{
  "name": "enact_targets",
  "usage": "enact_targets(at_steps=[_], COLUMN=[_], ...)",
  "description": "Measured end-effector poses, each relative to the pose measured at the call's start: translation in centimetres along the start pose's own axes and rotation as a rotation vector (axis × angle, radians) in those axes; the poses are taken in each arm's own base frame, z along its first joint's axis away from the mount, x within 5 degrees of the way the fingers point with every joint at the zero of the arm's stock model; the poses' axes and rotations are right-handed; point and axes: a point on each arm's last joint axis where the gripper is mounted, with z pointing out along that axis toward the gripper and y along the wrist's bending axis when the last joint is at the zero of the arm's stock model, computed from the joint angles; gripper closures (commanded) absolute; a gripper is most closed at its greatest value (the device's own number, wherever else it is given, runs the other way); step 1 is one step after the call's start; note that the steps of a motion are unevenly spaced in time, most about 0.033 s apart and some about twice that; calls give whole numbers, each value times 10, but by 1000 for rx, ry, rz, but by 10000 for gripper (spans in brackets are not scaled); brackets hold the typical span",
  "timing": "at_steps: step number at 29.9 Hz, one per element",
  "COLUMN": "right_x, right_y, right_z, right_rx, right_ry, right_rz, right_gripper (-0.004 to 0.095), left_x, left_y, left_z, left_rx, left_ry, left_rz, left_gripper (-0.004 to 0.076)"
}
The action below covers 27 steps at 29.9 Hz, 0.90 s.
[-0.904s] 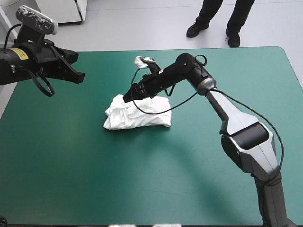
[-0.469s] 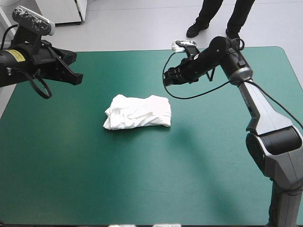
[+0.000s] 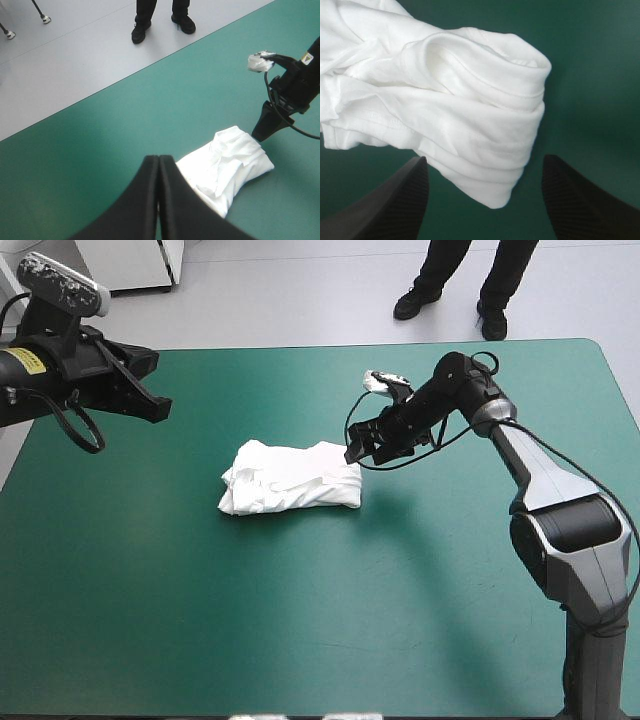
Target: Fold the cloth
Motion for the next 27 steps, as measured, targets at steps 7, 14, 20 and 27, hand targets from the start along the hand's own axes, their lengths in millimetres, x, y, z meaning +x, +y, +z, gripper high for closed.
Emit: enact_targets(at_steps=[7,14,20,27], right_x=[-1,0,1,1], right_y=[-17,-17,-14,-16], right_z=[33,60,73,68], right_rx=[-53,-66,-39,66], right_ry=[41,64,73,72], right_rz=[47,54,32,38], right_gripper=[289,575,908,908], left_x=[0,0,0,0], left_y=[0,0,0,0], left_z=[0,0,0,0], left_rx=[-1,-1,-1,-1], left_ry=[0,1,0,0], left_rz=[0,1,0,0], left_gripper=[734,734,734,734])
